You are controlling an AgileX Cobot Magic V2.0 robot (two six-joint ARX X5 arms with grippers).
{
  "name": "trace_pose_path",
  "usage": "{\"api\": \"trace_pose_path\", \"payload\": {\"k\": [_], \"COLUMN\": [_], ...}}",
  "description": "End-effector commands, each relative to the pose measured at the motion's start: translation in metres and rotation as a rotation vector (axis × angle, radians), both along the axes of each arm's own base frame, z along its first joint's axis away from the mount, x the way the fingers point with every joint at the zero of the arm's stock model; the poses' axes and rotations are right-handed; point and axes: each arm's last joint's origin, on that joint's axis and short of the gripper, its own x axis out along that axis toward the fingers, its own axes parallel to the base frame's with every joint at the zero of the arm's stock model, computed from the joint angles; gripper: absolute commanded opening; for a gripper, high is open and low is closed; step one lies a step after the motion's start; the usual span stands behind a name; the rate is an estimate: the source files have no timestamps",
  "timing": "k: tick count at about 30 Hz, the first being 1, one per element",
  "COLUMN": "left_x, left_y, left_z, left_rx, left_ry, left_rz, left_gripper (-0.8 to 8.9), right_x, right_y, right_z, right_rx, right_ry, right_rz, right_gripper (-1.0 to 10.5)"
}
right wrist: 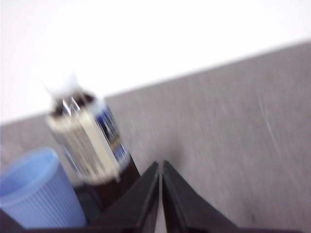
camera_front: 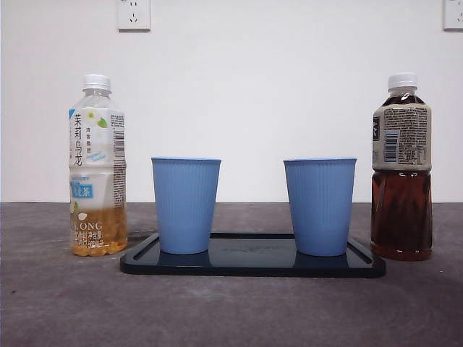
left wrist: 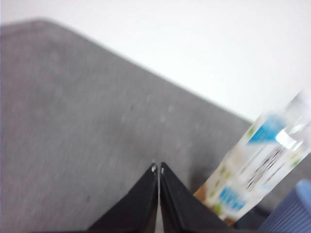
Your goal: Pour the drink into the cup
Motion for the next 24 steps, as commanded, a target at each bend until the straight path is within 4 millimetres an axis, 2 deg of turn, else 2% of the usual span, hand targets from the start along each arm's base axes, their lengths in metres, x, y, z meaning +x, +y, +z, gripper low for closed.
{"api": "trace_pose_path", "payload": {"k": [1,7,12,18,24], "left_x": [-0.004,-0.010,-0.006,0.005,0.017], "left_y": [0.000,-0.001,-0.004,-0.010,-0.015], "left_z": [0.018,0.054,0.074,0.089,0.098], "left_rx": [-0.010,0.062,0.155,0.247,0.282], "left_ry": [-0.021,0.013,0.102,0.239,0.330], "left_rz": [0.000,-0.061,-0.174,-0.400,-0.604], "left_gripper": [0.08,0.08,0.07,0.07,0.07], "right_x": [-0.005,-0.014,-0.012,-0.001,0.009], "right_y": [0.000,0.001,0.004,0.009,0.013], "right_z": [0.021,0.061,0.084,0.099,0.103], "right_rx": [0.018,0.001,-0.051,-0.111,-0.136], "right_ry": [-0.068,-0.108,-0.034,0.124,0.276], "right_rz": [0.001,0.028,0.146,0.334,0.518], "right_gripper": [0.1,0.1,0.1,0.1,0.1]}}
